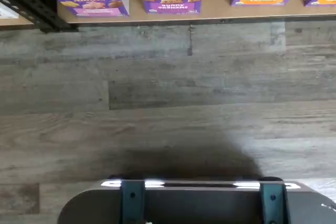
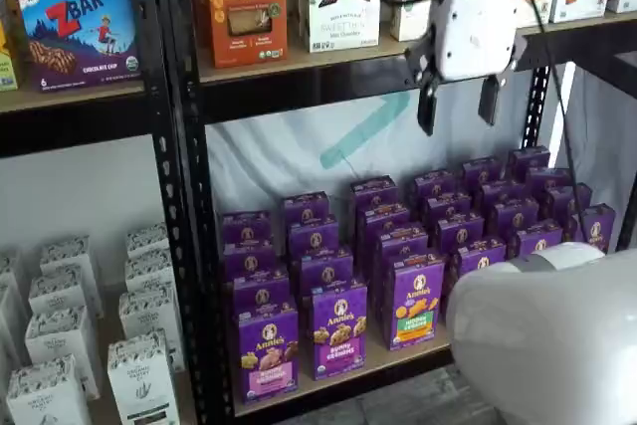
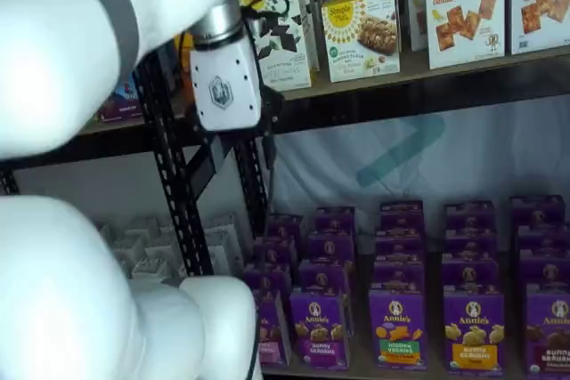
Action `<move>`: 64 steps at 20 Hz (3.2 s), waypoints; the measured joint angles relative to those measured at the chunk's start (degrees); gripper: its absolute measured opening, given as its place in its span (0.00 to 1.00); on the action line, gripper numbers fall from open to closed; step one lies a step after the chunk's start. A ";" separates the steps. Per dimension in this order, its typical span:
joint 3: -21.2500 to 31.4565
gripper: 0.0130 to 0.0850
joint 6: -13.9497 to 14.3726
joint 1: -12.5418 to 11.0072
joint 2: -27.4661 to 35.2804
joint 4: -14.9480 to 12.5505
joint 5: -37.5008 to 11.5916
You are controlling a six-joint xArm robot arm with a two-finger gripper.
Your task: Pick up the purple box with a pink patch in the middle, on the bottom shelf, the first box from the left
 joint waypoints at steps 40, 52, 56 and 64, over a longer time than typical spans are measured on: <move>24.39 1.00 4.63 13.34 45.86 7.80 -66.34; 15.53 1.00 1.18 18.16 61.34 15.82 -76.04; 12.61 1.00 6.45 18.53 65.24 10.54 -76.72; 6.85 1.00 15.47 20.59 72.56 3.04 -79.22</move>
